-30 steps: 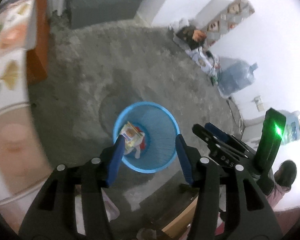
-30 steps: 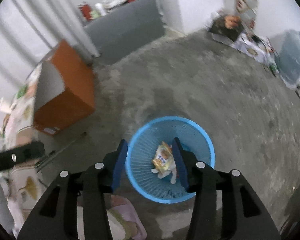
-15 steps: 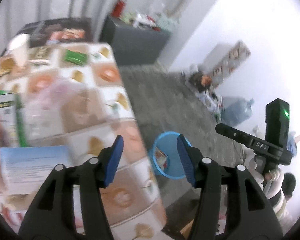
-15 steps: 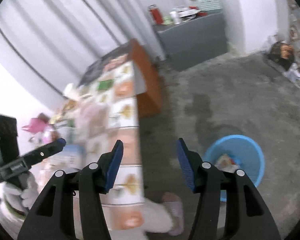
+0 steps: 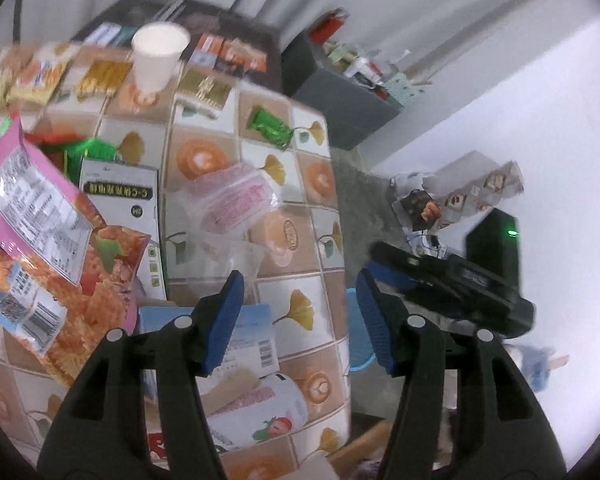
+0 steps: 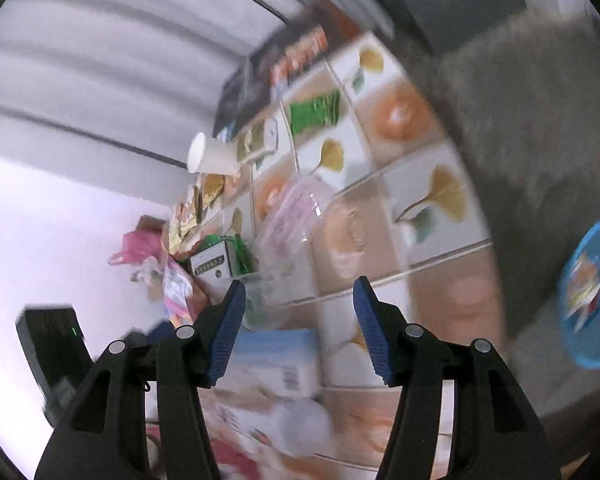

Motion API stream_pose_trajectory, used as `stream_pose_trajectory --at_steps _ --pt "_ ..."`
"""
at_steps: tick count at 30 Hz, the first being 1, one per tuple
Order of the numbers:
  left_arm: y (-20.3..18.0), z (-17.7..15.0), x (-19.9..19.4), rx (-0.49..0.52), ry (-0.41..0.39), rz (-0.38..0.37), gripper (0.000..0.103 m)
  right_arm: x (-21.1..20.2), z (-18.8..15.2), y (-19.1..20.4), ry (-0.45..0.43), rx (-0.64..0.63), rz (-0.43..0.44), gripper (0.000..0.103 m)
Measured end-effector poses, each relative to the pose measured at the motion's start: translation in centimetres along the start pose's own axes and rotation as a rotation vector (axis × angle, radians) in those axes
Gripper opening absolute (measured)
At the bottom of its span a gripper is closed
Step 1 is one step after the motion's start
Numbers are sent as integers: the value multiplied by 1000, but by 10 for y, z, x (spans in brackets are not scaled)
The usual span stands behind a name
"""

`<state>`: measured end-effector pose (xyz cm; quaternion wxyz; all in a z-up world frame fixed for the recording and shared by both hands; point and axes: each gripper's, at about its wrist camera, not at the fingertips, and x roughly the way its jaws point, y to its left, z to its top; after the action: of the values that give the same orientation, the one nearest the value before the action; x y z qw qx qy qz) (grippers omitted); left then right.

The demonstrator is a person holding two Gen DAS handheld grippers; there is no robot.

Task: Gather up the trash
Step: 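Lower the right tool onto the clear plastic bag and close it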

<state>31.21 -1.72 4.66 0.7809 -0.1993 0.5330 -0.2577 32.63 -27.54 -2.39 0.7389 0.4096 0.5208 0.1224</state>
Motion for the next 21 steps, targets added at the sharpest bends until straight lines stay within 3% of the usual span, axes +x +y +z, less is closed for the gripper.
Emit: stream_pose_trajectory --at_steps 5,11,21 --pt "12 21 32 -45 94 27 52 51 25 -2 60 142 5 55" --pt "25 44 69 -65 202 116 46 91 49 -10 92 274 -30 55" --pt "44 63 86 -78 264 179 44 119 72 6 88 227 -135 55"
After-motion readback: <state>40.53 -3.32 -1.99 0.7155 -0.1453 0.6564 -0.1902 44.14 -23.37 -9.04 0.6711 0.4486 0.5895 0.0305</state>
